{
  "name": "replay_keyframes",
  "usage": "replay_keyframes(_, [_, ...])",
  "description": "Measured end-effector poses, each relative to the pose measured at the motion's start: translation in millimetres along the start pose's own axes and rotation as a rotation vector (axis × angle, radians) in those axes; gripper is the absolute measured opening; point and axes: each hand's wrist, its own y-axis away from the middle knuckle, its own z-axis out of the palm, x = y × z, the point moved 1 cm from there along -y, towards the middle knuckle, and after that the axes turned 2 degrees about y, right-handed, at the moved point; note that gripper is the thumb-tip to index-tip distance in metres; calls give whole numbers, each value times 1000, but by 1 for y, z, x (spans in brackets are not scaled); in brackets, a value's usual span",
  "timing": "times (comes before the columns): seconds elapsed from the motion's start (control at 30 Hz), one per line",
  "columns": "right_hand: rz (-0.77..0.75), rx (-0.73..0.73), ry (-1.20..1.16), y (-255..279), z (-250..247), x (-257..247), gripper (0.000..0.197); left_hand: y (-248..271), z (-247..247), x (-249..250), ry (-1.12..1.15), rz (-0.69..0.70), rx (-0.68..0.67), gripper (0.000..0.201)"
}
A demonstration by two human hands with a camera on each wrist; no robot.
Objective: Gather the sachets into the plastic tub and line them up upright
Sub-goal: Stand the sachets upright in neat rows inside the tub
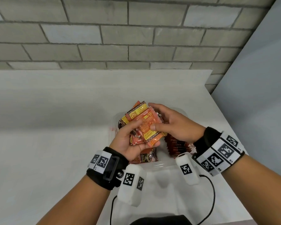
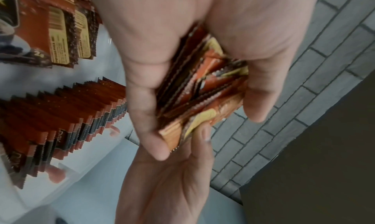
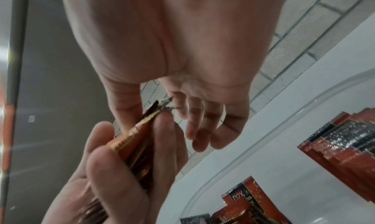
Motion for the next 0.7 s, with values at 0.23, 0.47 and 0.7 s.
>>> replay_keyframes(0.23, [14, 146, -125, 2, -2, 2, 56, 1, 2, 1, -62, 70, 116, 38])
replay_keyframes(0.47, [-15, 510, -446, 6, -9, 5, 30, 3, 3, 4, 0, 206, 173, 31])
replay_keyframes(0.7, [216, 339, -590, 1, 15, 11, 15, -2, 4, 1, -161, 302, 262, 26])
